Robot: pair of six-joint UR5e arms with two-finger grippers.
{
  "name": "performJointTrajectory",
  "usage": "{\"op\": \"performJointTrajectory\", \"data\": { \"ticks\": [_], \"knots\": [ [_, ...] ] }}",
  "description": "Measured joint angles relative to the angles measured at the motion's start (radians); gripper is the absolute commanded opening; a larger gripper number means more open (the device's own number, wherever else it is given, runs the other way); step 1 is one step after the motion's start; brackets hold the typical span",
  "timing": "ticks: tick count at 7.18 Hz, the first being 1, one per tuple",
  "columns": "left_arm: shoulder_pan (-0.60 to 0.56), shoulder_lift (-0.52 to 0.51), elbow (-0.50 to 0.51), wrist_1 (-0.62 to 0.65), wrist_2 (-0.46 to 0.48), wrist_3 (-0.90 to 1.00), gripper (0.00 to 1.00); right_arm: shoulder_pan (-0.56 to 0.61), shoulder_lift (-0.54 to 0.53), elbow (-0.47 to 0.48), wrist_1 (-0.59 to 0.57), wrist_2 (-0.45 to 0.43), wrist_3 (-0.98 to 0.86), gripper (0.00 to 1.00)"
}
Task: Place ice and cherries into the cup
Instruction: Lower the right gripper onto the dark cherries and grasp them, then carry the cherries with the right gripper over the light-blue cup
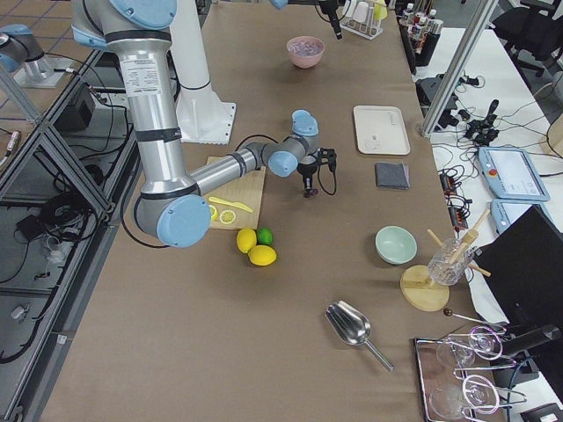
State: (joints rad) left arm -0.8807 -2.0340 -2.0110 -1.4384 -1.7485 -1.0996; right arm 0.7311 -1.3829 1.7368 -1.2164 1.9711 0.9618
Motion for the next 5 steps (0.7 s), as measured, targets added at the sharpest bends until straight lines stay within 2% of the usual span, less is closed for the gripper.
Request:
{"op": "performJointTrajectory", "data": {
  "ticks": [3,5],
  "knots": [
    [0.000,0.000,0.006,-0.001,-0.002,0.000,0.98,0.036,0.030,0.075,-0.002,-0.003,0.006,0.00],
    [0.000,0.001,0.023,-0.005,-0.011,0.001,0.98,0.028,0.177,0.085,-0.016,-0.005,0.100,0.00]
  ]
}}
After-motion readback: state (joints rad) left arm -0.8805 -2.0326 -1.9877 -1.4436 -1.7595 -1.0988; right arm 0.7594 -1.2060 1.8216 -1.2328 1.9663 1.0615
